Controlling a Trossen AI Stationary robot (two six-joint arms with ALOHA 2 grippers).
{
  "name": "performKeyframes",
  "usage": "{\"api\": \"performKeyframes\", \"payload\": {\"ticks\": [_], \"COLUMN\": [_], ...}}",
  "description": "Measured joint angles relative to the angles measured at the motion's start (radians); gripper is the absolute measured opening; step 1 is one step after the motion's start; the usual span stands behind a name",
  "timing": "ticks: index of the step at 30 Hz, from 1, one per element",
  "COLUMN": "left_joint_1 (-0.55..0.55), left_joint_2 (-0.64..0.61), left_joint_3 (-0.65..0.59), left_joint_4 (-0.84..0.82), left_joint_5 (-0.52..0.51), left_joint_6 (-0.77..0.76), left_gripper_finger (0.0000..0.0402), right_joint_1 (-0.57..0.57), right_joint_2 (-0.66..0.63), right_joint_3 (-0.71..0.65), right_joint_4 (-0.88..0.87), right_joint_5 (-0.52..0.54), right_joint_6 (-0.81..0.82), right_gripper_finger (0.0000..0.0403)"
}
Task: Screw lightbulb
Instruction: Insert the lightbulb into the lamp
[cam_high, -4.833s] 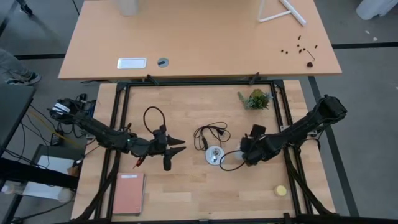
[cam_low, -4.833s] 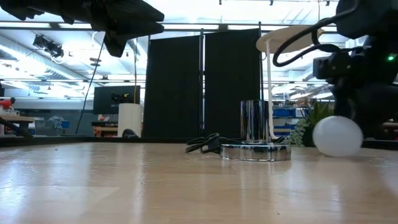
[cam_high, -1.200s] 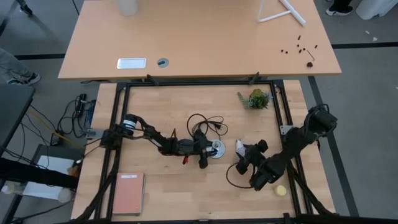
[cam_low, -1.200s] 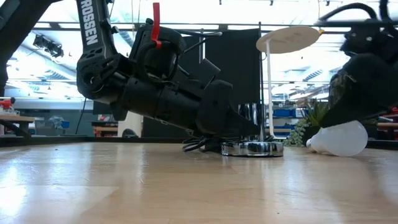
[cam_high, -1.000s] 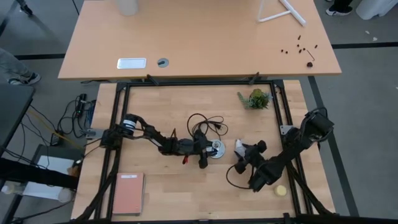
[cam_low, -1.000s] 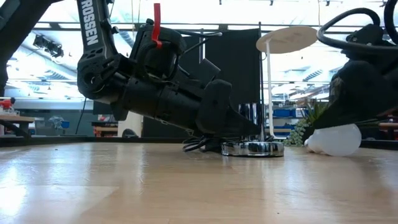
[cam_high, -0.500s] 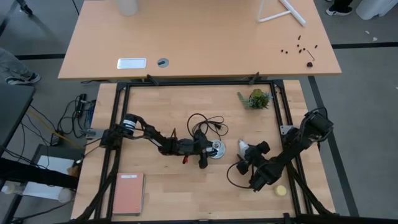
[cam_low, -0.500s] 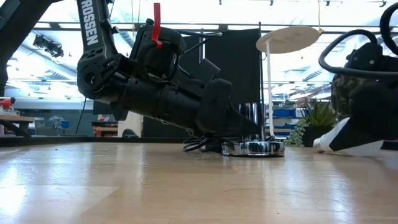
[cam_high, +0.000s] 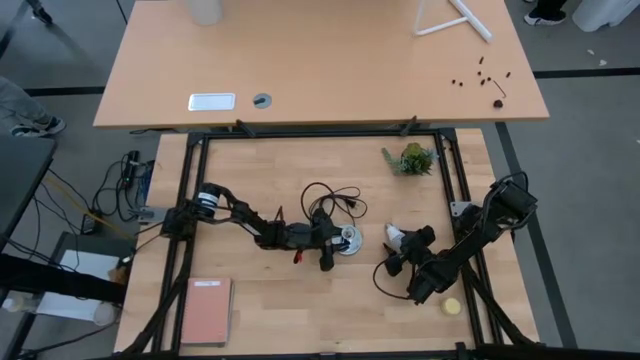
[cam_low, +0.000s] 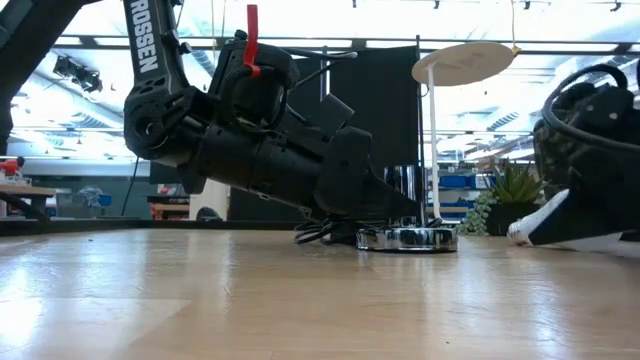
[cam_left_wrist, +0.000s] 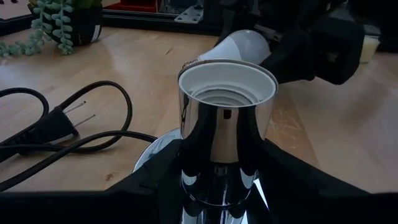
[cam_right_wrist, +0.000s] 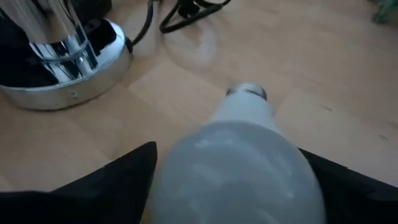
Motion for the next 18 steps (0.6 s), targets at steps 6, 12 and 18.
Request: {"api": "performKeyframes", "payload": {"ticks": [6,12,18], "left_joint_1": [0.000,0.000,0.000], "left_joint_2": [0.000,0.000,0.000], "left_joint_3": [0.000,0.000,0.000], "left_joint_4": [0.000,0.000,0.000], "left_joint_5": [0.000,0.000,0.000], "left_joint_6": [0.000,0.000,0.000], "left_gripper_finger": [0.0190,0.0190,0.0190], "right_joint_1": [0.000,-0.025,-0.031], "right_joint_2": [0.000,-0.001,-0.001], "right_joint_3": [-0.018,-0.018,-0.018], "right_joint_4": [0.032,0.031,0.018], "right_joint_5": [0.011,0.014,0.013], "right_joint_6": [-0.015,-0.067,-0.075], "right_gripper_finger": [0.0315,0.0271,0.0262]}}
